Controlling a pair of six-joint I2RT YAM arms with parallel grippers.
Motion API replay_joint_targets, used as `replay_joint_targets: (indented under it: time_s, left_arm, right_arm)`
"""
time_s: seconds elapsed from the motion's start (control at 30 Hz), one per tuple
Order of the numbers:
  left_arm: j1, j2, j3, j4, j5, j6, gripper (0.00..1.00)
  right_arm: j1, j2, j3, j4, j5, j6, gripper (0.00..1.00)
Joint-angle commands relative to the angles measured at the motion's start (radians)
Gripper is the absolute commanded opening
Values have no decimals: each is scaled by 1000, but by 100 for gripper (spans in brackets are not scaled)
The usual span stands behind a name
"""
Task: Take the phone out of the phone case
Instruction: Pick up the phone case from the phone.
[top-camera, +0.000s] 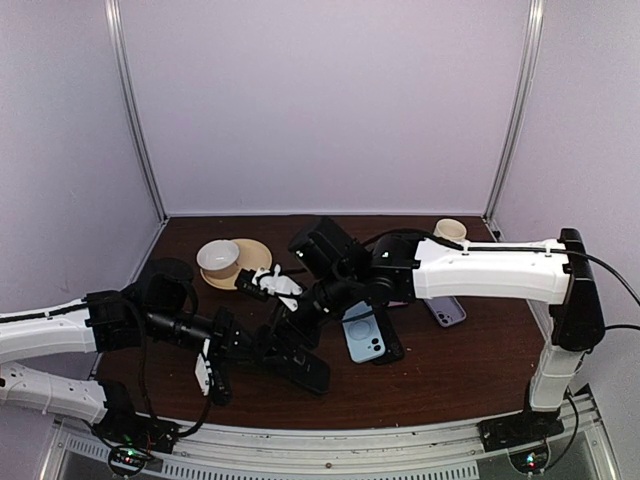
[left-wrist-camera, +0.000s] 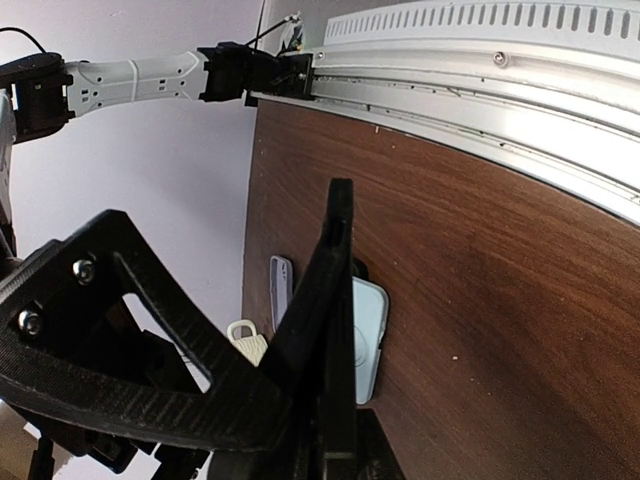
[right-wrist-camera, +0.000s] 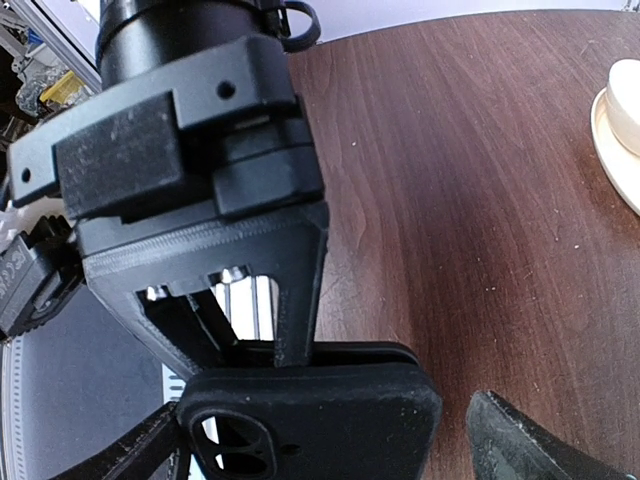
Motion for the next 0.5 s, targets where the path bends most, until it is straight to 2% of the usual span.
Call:
replay_joint_targets:
  time_s: [0.0, 0.47]
  left_arm:
    - [-1, -15, 12, 96, 42, -7, 0]
    - [-1, -22, 11, 94, 41, -8, 0]
  right_arm:
    - [0, -1, 19, 46, -23, 1, 99]
    - [-7, 13, 19, 45, -42, 37, 81]
